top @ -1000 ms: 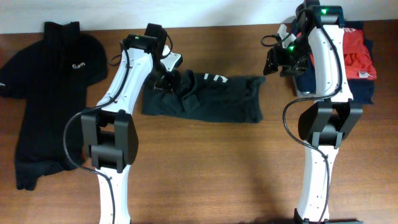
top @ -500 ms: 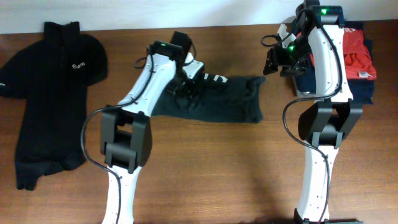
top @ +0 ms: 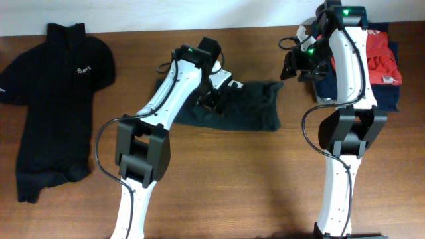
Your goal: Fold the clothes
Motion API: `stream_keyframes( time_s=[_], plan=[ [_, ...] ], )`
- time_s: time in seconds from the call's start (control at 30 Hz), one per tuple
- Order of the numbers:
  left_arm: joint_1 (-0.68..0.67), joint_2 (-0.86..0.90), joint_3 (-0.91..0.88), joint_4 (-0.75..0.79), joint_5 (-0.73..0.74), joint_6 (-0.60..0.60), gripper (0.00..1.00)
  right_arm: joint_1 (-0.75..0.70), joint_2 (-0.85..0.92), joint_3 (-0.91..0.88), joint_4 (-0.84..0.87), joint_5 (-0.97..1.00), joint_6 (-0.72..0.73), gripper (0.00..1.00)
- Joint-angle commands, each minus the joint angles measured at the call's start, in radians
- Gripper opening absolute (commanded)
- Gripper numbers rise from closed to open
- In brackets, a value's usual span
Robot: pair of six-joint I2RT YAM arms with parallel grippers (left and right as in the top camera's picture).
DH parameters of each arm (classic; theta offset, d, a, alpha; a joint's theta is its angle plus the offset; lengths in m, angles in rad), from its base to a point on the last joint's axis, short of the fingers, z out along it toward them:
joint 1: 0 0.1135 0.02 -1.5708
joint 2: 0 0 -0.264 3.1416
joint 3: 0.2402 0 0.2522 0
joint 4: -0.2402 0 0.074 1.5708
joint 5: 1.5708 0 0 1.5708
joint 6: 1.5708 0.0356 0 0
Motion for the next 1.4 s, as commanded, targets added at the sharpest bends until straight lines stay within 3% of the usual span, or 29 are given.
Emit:
stream_keyframes(
  time_s=[0.0, 0.27, 0.5, 0.87, 0.97, 1.13, 1.17, 1.37],
  plan=[
    [0.028, 0.006, 0.14, -0.058, 0.011, 0.006, 0.99, 0.006, -0.042, -0.034, -0.002, -0.054, 0.005, 0.64],
    [0.114, 0.005, 0.398, -0.23, -0.047, 0.013, 0.99, 0.044, -0.042, -0.29, 0.116, -0.097, -0.055, 0.66],
    [0.231, 0.005, 0.407, -0.298, -0.161, 0.013, 0.99, 0.063, -0.042, -0.433, 0.224, -0.097, -0.05, 0.88],
    [0.348, 0.005, 0.407, -0.316, -0.176, 0.013, 0.99, 0.097, -0.042, -0.531, 0.298, -0.168, -0.05, 0.88],
    [0.354, 0.005, 0.407, -0.312, -0.177, 0.013, 0.99, 0.112, -0.042, -0.537, 0.323, -0.217, -0.046, 0.74],
    [0.353, 0.005, 0.403, -0.306, -0.176, 0.013, 0.99, 0.101, -0.042, -0.536, 0.326, -0.212, -0.047, 0.12],
    [0.353, 0.005, 0.402, -0.306, -0.176, 0.013, 0.99, 0.093, -0.043, -0.534, 0.325, -0.212, -0.047, 0.05],
    [0.353, 0.005, 0.399, -0.305, -0.176, 0.013, 0.99, -0.032, -0.045, -0.498, 0.293, -0.196, -0.064, 0.04]
  ],
)
